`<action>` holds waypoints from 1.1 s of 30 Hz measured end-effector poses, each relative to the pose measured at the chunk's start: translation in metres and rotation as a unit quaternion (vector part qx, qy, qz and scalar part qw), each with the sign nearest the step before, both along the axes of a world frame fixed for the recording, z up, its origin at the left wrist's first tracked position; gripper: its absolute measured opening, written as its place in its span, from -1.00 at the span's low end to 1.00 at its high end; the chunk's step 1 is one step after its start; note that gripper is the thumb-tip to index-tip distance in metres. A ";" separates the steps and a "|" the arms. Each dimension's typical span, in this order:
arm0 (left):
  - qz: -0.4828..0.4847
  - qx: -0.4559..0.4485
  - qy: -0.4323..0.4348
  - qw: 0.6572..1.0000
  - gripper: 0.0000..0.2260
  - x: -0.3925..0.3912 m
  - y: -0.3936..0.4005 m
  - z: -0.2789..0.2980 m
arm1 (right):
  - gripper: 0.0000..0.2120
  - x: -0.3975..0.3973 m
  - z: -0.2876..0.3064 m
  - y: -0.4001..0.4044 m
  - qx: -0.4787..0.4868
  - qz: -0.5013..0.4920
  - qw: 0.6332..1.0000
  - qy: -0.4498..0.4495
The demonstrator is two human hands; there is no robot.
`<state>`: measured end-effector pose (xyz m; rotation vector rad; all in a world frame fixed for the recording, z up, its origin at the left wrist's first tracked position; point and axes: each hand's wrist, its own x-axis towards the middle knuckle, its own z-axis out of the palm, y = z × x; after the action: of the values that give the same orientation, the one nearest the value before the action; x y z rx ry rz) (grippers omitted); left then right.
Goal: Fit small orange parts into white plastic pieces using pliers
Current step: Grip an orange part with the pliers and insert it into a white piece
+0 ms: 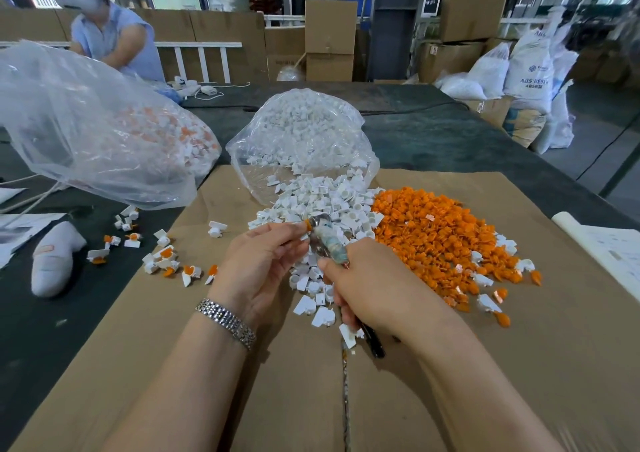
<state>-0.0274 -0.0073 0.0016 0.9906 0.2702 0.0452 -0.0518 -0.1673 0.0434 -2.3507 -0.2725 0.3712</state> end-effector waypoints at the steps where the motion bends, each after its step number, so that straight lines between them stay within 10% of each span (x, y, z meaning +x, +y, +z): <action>1: -0.001 0.006 -0.005 1.000 -0.89 0.000 -0.001 0.000 | -0.56 0.000 0.003 -0.002 0.004 0.007 1.000 0.015; 7: 0.087 0.226 0.002 0.970 -0.83 -0.002 0.001 -0.005 | -0.59 0.009 0.015 -0.029 -0.030 -0.042 0.998 -0.034; 15: 0.273 0.606 0.086 0.743 -0.93 -0.005 0.048 0.007 | -0.52 0.044 0.000 -0.062 -0.256 -0.228 0.929 -0.141; 25: 0.206 0.761 0.202 0.581 -0.64 0.008 0.074 0.009 | -0.43 0.051 -0.027 -0.065 -0.313 -0.256 0.903 -0.145; 33: 0.112 0.800 0.189 0.558 -0.84 0.039 0.072 0.000 | -0.39 0.053 -0.037 -0.064 -0.289 -0.252 0.911 -0.153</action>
<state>0.0113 0.0648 0.0015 2.8439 0.8163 0.3695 0.0008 -0.2313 0.0064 -2.9362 0.3582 -0.2064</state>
